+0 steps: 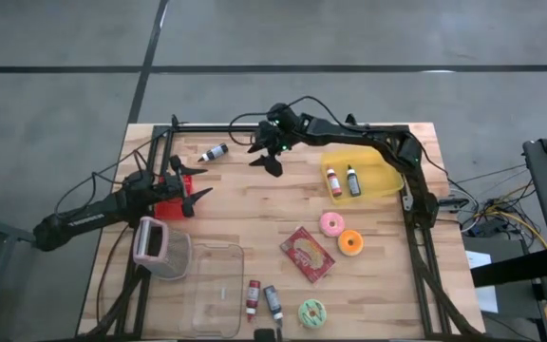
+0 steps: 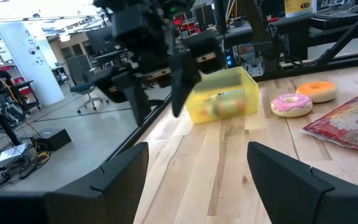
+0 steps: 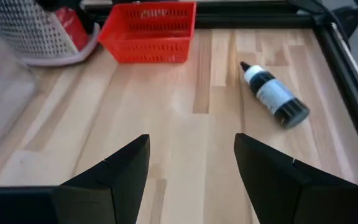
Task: Pick & Place Food Item
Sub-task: Put the black food coloring bottle into the yellow bin
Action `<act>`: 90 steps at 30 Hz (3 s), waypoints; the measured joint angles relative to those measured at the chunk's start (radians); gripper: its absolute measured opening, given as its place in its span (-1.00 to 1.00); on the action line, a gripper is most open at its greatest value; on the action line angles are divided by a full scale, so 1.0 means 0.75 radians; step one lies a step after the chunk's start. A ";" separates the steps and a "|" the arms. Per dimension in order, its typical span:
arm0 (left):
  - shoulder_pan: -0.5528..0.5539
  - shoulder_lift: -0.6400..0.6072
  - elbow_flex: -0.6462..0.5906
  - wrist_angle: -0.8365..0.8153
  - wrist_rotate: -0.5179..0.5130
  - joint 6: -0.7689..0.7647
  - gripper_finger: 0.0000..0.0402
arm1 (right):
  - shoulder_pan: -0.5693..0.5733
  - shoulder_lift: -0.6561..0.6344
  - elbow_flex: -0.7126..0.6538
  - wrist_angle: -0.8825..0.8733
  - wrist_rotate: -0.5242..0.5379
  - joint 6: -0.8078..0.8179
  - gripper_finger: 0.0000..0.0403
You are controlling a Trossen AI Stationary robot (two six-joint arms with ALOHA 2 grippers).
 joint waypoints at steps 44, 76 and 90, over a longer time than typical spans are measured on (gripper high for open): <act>-0.001 0.050 0.000 0.000 -0.009 0.000 0.38 | 0.102 -0.658 -1.301 1.397 0.350 0.119 0.15; 0.000 0.049 0.002 0.067 -0.009 -0.251 0.38 | 0.107 -0.655 -1.300 1.391 0.346 0.119 0.15; 0.000 0.302 0.199 -0.221 -0.289 -0.496 0.38 | 0.107 -0.655 -1.300 1.391 0.346 0.119 0.15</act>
